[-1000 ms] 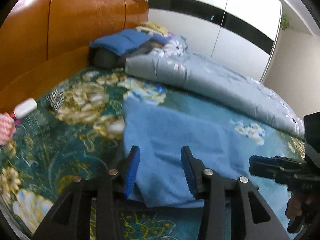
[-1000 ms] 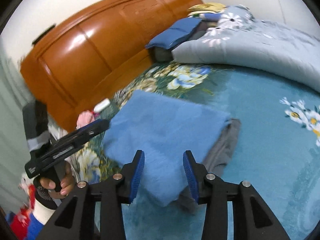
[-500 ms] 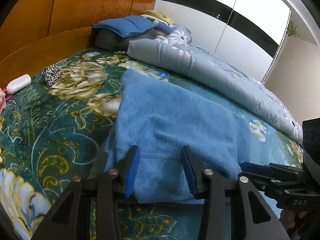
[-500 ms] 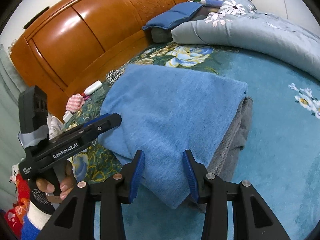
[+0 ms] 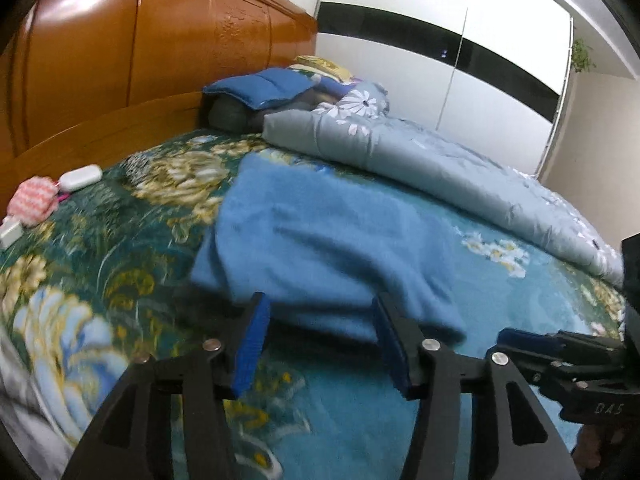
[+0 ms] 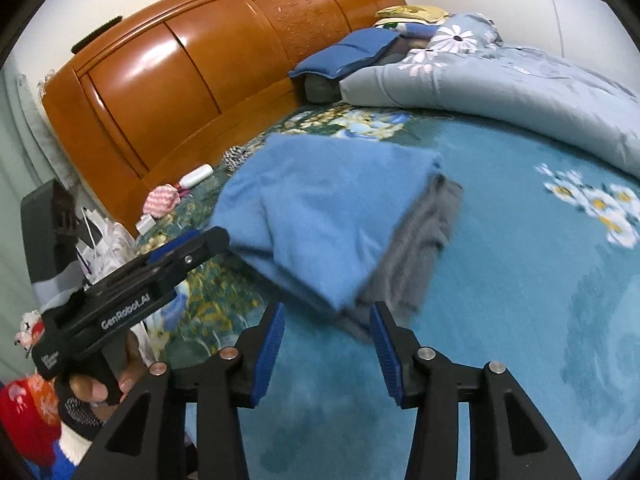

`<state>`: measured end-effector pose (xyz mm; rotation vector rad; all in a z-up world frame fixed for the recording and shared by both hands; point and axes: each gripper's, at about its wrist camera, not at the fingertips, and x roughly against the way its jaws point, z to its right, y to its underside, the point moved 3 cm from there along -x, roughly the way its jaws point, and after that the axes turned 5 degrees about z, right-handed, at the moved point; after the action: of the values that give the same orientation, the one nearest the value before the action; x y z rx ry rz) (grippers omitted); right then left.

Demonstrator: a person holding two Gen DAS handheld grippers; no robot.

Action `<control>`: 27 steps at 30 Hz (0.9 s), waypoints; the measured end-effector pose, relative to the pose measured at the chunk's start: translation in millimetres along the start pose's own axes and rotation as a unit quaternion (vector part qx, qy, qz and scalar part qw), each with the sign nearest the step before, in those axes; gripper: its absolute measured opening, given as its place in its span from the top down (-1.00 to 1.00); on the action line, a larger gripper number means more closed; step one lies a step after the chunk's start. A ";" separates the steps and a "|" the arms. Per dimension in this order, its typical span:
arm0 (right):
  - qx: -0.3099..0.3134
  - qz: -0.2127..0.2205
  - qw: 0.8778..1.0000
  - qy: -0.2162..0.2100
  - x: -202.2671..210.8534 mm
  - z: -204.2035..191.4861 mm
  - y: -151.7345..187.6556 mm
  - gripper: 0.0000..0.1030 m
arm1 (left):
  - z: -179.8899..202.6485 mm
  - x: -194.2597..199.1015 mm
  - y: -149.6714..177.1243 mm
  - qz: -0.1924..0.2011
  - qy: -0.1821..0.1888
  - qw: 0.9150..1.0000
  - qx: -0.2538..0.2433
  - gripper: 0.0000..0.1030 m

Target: Fold clothes

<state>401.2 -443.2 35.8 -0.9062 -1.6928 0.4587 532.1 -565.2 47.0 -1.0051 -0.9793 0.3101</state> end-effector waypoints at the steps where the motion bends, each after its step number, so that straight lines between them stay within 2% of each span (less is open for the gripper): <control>1: 0.001 -0.001 1.000 0.005 2.1 1.6 6.2 0.04 | 1.4 -0.5 6.3 -0.004 -0.009 1.000 0.001 -0.08; 7: 0.028 -0.017 0.999 0.031 0.1 4.6 36.7 0.01 | 4.9 -1.4 48.5 -0.033 -0.067 0.997 0.029 -0.11; 11: 0.040 -0.023 0.998 0.044 -4.6 8.2 52.6 -0.15 | 7.0 -7.6 71.4 -0.046 -0.115 0.992 0.034 -0.14; 16: 0.056 -0.026 0.996 0.066 -9.4 16.4 67.7 -0.22 | 10.7 -11.1 78.8 -0.037 -0.136 0.989 0.046 -0.25; 19: 0.055 -0.022 0.995 0.080 -10.0 22.5 72.4 -0.31 | 15.5 -14.4 81.2 -0.039 -0.144 0.988 0.031 -0.38; 21: 0.053 -0.018 0.995 0.082 -9.7 24.6 74.2 -0.38 | 18.8 -16.5 83.1 -0.038 -0.147 0.988 0.019 -0.48; 27: 0.049 -0.009 0.995 0.086 -8.2 27.7 79.0 -0.54 | 20.9 -15.1 86.8 -0.029 -0.144 0.989 0.020 -0.57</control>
<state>402.5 -395.5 -33.5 -0.8354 -1.5070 0.4346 524.2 -516.3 -28.8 -0.9077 -1.2564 0.4324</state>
